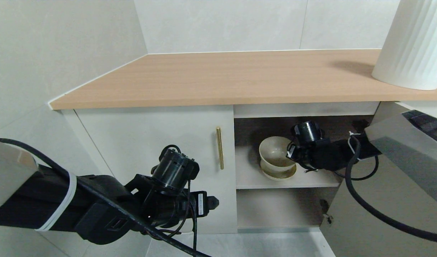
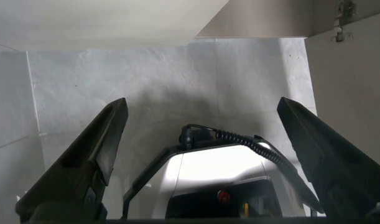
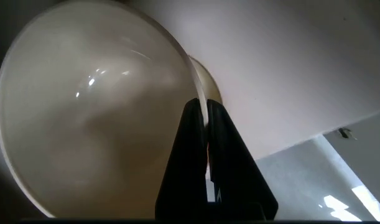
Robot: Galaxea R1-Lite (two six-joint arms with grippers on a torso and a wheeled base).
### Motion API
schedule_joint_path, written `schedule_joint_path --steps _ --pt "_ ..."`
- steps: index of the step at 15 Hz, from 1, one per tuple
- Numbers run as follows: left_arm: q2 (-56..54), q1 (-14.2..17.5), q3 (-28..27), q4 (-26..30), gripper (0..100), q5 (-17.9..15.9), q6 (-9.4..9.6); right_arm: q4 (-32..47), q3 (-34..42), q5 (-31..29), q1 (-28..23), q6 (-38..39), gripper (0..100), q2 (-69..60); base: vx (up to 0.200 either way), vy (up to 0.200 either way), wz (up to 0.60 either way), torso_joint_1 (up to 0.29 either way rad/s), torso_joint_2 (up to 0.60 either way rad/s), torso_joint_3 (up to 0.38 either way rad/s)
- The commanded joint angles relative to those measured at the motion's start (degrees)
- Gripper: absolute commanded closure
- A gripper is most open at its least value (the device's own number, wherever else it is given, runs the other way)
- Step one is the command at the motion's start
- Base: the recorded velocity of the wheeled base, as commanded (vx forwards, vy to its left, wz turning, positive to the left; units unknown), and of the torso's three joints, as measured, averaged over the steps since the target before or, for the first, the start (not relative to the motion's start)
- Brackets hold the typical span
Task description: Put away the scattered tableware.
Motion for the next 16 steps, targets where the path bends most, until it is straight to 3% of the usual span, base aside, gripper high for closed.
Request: schedule_joint_path --steps 1,14,15,16 --pt "0.26 0.01 -0.01 -0.01 0 0.02 -0.10 -0.04 -1.05 -0.08 -0.31 -0.02 100 2.09 0.000 0.000 0.00 0.000 0.00 0.000" --pt "0.52 0.10 -0.10 -0.10 0 0.02 -0.10 0.14 -3.25 -0.87 -0.40 -0.11 100 4.72 0.000 0.000 0.00 0.000 0.00 0.000" --pt "0.52 0.10 -0.10 -0.10 0 0.02 -0.10 0.22 -3.25 -0.87 -0.40 -0.11 0 4.64 0.000 0.000 0.00 0.000 0.00 0.000" --pt "0.52 0.10 -0.10 -0.10 0 0.02 -0.10 0.31 -3.08 -0.78 -0.31 -0.11 0 4.55 0.000 0.000 0.00 0.000 0.00 0.000"
